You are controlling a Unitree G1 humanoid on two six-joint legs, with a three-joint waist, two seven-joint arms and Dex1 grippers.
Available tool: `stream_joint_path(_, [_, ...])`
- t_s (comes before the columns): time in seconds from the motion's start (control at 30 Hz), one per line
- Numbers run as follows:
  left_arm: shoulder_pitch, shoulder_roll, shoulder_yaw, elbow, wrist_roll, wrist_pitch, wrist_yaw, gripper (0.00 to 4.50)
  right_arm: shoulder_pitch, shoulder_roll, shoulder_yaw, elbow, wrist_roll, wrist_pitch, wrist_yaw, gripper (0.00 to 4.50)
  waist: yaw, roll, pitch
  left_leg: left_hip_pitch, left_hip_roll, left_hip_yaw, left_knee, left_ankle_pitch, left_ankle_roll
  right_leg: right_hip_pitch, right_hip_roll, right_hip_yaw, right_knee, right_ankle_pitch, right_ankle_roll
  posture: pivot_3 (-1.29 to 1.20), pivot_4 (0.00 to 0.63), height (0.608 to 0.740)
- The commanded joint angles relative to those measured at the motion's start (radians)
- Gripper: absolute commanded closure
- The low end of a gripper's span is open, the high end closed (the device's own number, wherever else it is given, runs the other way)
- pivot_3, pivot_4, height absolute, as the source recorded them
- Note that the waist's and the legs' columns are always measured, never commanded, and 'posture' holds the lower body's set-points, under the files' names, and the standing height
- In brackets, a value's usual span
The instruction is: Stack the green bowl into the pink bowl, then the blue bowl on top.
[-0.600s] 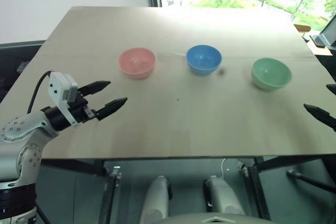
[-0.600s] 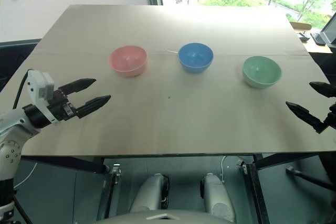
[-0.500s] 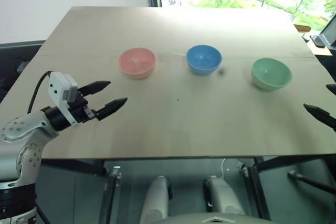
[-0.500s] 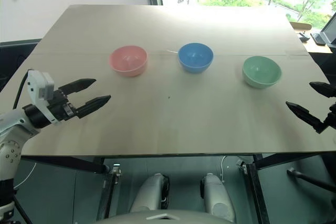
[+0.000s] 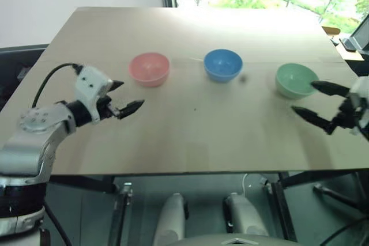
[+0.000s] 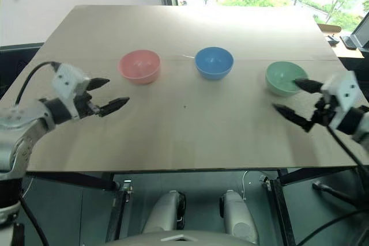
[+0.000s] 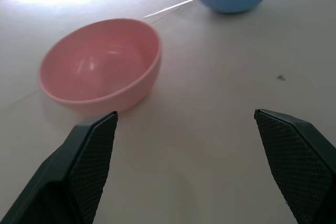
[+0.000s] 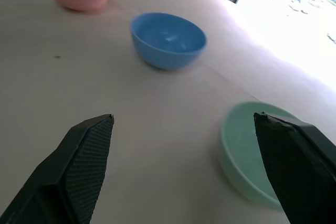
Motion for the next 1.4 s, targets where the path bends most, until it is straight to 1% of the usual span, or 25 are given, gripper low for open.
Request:
stream_joint_path(0.03, [-0.144,0.048,-0.136,0.041,0.178,-0.069,0.002,0.09,-0.073,0.044,0.124,-0.052,-0.055,-0.021,-0.036,0.0,0.003,0.0,0.0,0.0,0.0,0.001,0.0,0.0,0.0,-0.001,0.0,0.0,0.0,0.0,0.0,0.0,0.15,0.74])
stream_joint_path(0.13, [-0.28,0.029,-0.251,0.118,0.272,-0.073,-0.023,0.09,-0.121,0.091,0.216,-0.055,-0.107,-0.023,-0.064,0.0,0.008,0.0,0.0,-0.001,-0.001,0.0,0.0,0.0,0.0,-0.001,0.0,0.0,0.0,0.0,0.0,0.0,0.15,0.74])
stream_joint_path(0.23, [-0.427,-0.007,-0.397,0.247,0.393,-0.129,-0.09,0.09,-0.16,0.115,0.274,-0.055,-0.141,-0.03,-0.066,0.0,0.013,0.0,0.0,-0.002,-0.001,0.001,0.0,0.0,0.0,-0.002,0.0,0.0,-0.001,0.0,0.0,0.0,0.15,0.74])
stream_joint_path(0.33, [-0.556,-0.068,-0.517,0.416,0.504,-0.211,-0.142,0.09,-0.194,0.134,0.29,-0.045,-0.152,-0.039,-0.069,0.0,0.024,0.0,0.0,-0.002,-0.001,0.001,0.0,0.0,0.0,-0.002,0.0,0.0,0.0,0.0,0.0,0.0,0.15,0.74])
stream_joint_path(0.43, [-0.643,-0.132,-0.579,0.574,0.569,-0.322,-0.172,0.09,-0.2,0.147,0.295,-0.049,-0.163,-0.044,-0.072,0.0,0.026,0.0,0.0,-0.002,-0.001,0.001,0.001,0.0,0.0,-0.002,0.0,0.0,0.0,0.0,0.0,0.0,0.15,0.74])
stream_joint_path(0.47, [-0.667,-0.152,-0.592,0.621,0.584,-0.356,-0.18,0.62,-0.199,0.151,0.295,-0.052,-0.167,-0.047,-0.078,0.0,0.026,0.0,0.0,-0.002,-0.001,0.001,0.001,0.0,0.0,-0.002,0.0,0.0,0.0,0.0,0.0,0.0,0.15,0.74])
stream_joint_path(0.5, [-0.682,-0.166,-0.598,0.656,0.595,-0.383,-0.188,0.82,-0.198,0.155,0.294,-0.055,-0.17,-0.048,-0.082,0.0,0.026,0.0,0.0,-0.002,-0.001,0.001,0.001,0.0,0.0,-0.002,0.0,0.0,-0.001,0.0,0.0,0.0,0.15,0.74])
stream_joint_path(0.53, [-0.694,-0.177,-0.599,0.684,0.603,-0.402,-0.194,1.33,-0.197,0.157,0.294,-0.058,-0.174,-0.049,-0.085,0.0,0.026,0.0,0.0,-0.003,-0.001,0.001,0.001,0.0,0.0,-0.002,0.0,0.0,-0.001,0.0,0.0,0.0,0.15,0.74])
stream_joint_path(0.57, [-0.708,-0.188,-0.601,0.712,0.61,-0.419,-0.207,1.73,-0.193,0.16,0.291,-0.062,-0.176,-0.048,-0.09,0.0,0.025,0.0,0.0,-0.003,-0.001,0.001,0.001,0.0,0.0,-0.002,0.0,0.0,-0.001,0.0,0.0,0.0,0.15,0.74])
stream_joint_path(0.6, [-0.722,-0.199,-0.604,0.741,0.616,-0.436,-0.218,1.85,-0.189,0.164,0.287,-0.067,-0.18,-0.047,-0.099,0.0,0.024,0.0,0.0,-0.003,-0.001,0.001,0.001,0.0,0.0,-0.002,0.0,0.0,-0.001,0.0,0.0,0.0,0.15,0.74])
stream_joint_path(0.63, [-0.734,-0.208,-0.605,0.765,0.623,-0.452,-0.23,2.47,-0.184,0.166,0.284,-0.072,-0.182,-0.046,-0.107,0.0,0.024,0.0,0.0,-0.003,0.0,0.0,0.001,0.0,0.0,-0.002,0.0,0.0,0.0,0.0,0.0,0.0,0.15,0.74])
stream_joint_path(0.67, [-0.743,-0.218,-0.605,0.787,0.626,-0.467,-0.245,2.79,-0.178,0.167,0.282,-0.078,-0.184,-0.045,-0.113,0.0,0.025,0.0,0.0,-0.003,0.0,0.0,0.001,0.0,0.0,-0.002,0.0,0.0,0.0,0.0,0.0,0.0,0.15,0.74])
stream_joint_path(0.7, [-0.75,-0.228,-0.602,0.805,0.631,-0.478,-0.252,3.26,-0.172,0.167,0.28,-0.082,-0.186,-0.044,-0.117,0.0,0.025,0.0,0.0,-0.003,0.0,0.0,0.001,0.0,0.0,-0.002,0.0,0.0,0.0,0.0,0.0,0.0,0.15,0.74])
stream_joint_path(0.73, [-0.755,-0.234,-0.599,0.819,0.635,-0.487,-0.257,3.61,-0.169,0.166,0.279,-0.086,-0.186,-0.044,-0.119,0.0,0.025,0.0,0.0,-0.003,-0.001,0.0,0.001,0.0,0.0,-0.002,0.0,0.0,0.0,0.0,0.0,0.0,0.15,0.74])
stream_joint_path(0.8, [-0.772,-0.252,-0.592,0.844,0.634,-0.502,-0.273,4.46,-0.157,0.165,0.271,-0.093,-0.19,-0.042,-0.126,0.0,0.025,0.0,0.0,-0.003,-0.001,0.0,0.001,0.0,0.0,-0.002,0.0,0.0,0.0,0.0,0.0,0.0,0.15,0.74])
stream_joint_path(0.9, [-0.78,-0.263,-0.569,0.823,0.606,-0.496,-0.327,4.46,-0.139,0.16,0.257,-0.102,-0.194,-0.043,-0.138,0.0,0.025,0.0,0.0,-0.003,-0.001,0.0,0.002,0.0,0.0,-0.002,0.0,0.0,0.001,0.0,0.0,0.0,0.15,0.74])
stream_joint_path(0.97, [-0.766,-0.256,-0.552,0.767,0.567,-0.526,-0.385,4.46,-0.126,0.155,0.245,-0.106,-0.191,-0.046,-0.137,0.0,0.025,0.0,0.0,-0.003,-0.001,0.0,0.002,0.0,0.0,-0.002,0.0,0.0,0.001,0.0,0.0,0.0,0.15,0.74])
stream_joint_path(1.07, [-0.711,-0.242,-0.514,0.608,0.444,-0.544,-0.525,4.46,-0.092,0.145,0.205,-0.111,-0.178,-0.054,-0.128,0.0,0.025,0.0,0.0,-0.003,-0.001,0.0,0.002,0.0,0.0,-0.002,0.0,0.0,0.001,0.0,0.0,0.0,0.15,0.74])
stream_joint_path(1.2, [-0.647,-0.243,-0.494,0.425,0.359,-0.506,-0.609,4.46,-0.034,0.127,0.154,-0.125,-0.163,-0.056,-0.116,0.0,0.025,0.0,0.0,-0.003,-0.001,0.0,0.002,0.0,0.0,-0.002,0.0,0.0,0.002,0.0,0.0,0.0,0.15,0.74])
stream_joint_path(1.27, [-0.619,-0.252,-0.51,0.367,0.343,-0.485,-0.637,4.46,-0.005,0.121,0.136,-0.134,-0.163,-0.057,-0.119,0.0,0.024,0.0,0.0,-0.002,0.0,0.0,0.003,0.0,0.0,-0.001,0.0,0.0,0.003,0.0,0.0,0.0,0.15,0.74])
stream_joint_path(1.37, [-0.594,-0.269,-0.535,0.35,0.35,-0.47,-0.652,4.46,0.011,0.124,0.131,-0.149,-0.159,-0.055,-0.125,0.0,0.021,0.0,0.0,-0.001,0.0,0.0,0.004,0.0,0.0,-0.001,0.0,0.0,0.006,0.0,0.0,0.0,0.15,0.74])
stream_joint_path(1.4, [-0.589,-0.272,-0.539,0.341,0.345,-0.461,-0.665,4.14,0.013,0.125,0.132,-0.153,-0.159,-0.055,-0.127,0.0,0.02,0.0,0.0,0.0,0.0,0.0,0.004,0.0,0.0,-0.001,0.001,0.001,0.007,0.0,0.0,0.0,0.15,0.74])
